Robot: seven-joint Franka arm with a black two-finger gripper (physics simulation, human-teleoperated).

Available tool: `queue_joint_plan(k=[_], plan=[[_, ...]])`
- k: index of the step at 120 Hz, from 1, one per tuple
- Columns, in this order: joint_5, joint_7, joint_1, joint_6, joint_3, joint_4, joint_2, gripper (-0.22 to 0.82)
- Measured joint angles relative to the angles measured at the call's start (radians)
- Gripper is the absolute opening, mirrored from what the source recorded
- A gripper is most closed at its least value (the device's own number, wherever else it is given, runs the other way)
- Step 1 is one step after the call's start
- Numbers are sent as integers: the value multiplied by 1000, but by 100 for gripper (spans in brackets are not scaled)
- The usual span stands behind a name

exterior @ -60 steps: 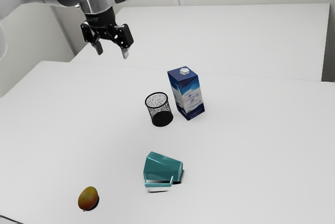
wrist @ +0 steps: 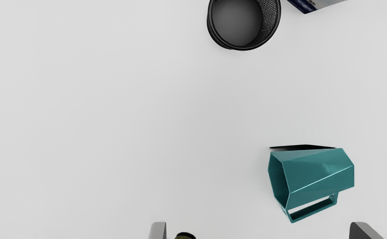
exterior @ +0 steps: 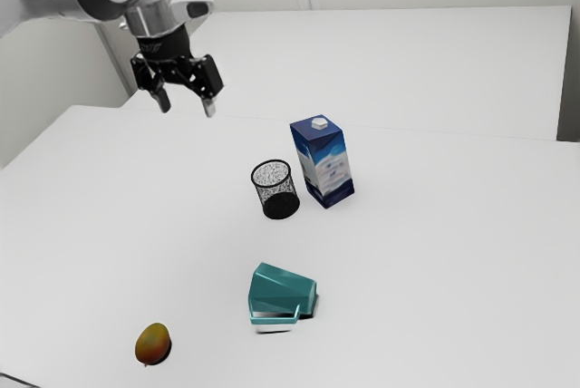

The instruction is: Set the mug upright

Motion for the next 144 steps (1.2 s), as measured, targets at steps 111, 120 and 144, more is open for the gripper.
queue_joint_plan(k=[111,120,144], plan=[[-695,518,110,460,-3,-865,-268,60],[-743,564,116,493,-3,-898,-250,60],[-848,668,127,544,-3,-925,-177,60]])
